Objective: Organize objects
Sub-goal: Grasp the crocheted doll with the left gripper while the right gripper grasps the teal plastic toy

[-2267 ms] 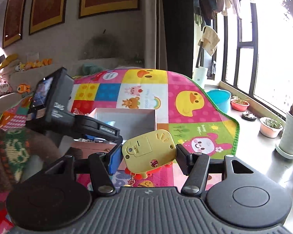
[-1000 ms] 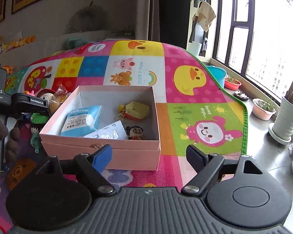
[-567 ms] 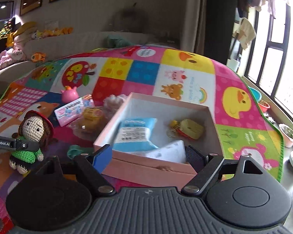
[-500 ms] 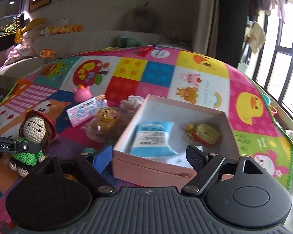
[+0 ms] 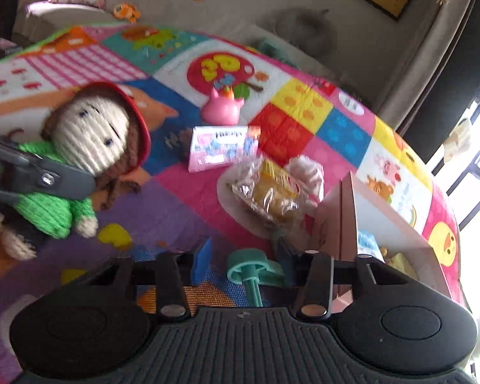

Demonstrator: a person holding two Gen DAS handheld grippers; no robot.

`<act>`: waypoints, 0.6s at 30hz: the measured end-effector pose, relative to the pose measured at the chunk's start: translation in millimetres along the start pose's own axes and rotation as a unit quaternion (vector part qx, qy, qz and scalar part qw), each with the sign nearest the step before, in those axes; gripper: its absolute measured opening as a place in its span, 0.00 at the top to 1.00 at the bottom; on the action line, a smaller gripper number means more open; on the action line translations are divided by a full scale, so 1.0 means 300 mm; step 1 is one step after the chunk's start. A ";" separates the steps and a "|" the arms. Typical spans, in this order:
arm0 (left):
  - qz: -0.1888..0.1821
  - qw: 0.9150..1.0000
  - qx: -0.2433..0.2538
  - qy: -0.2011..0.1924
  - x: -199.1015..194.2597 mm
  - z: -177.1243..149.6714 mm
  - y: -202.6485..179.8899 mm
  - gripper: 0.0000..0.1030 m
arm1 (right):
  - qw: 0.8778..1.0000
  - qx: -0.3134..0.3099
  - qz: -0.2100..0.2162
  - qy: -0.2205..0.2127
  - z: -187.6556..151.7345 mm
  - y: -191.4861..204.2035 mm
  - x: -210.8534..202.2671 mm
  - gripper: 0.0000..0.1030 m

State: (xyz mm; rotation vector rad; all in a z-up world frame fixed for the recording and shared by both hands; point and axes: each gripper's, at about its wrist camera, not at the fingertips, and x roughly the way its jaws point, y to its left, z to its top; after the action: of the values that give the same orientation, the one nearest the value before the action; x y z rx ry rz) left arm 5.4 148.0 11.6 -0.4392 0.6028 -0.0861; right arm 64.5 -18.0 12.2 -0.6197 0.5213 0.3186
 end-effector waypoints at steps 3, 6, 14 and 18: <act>-0.001 1.000 -0.001 0.000 0.000 0.000 0.000 0.54 | 1.000 0.008 -0.007 0.003 -0.021 -0.015 -0.003 0.64; 0.000 1.000 0.000 0.001 0.001 0.000 0.002 0.54 | 1.000 0.025 0.015 0.006 -0.047 -0.044 -0.056 0.68; -0.009 1.000 0.016 0.022 0.005 -0.003 -0.040 0.54 | 0.993 0.086 0.057 0.052 -0.226 -0.160 -0.213 0.82; -0.025 0.999 0.033 0.032 0.031 -0.015 -0.098 0.54 | 0.988 0.139 0.047 0.055 -0.279 -0.248 -0.251 0.79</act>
State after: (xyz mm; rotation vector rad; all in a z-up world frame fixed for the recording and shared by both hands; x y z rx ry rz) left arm 12.0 117.8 15.8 -0.3889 0.6499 -0.1686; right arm 4.1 -137.2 30.6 -0.3437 0.6886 0.2961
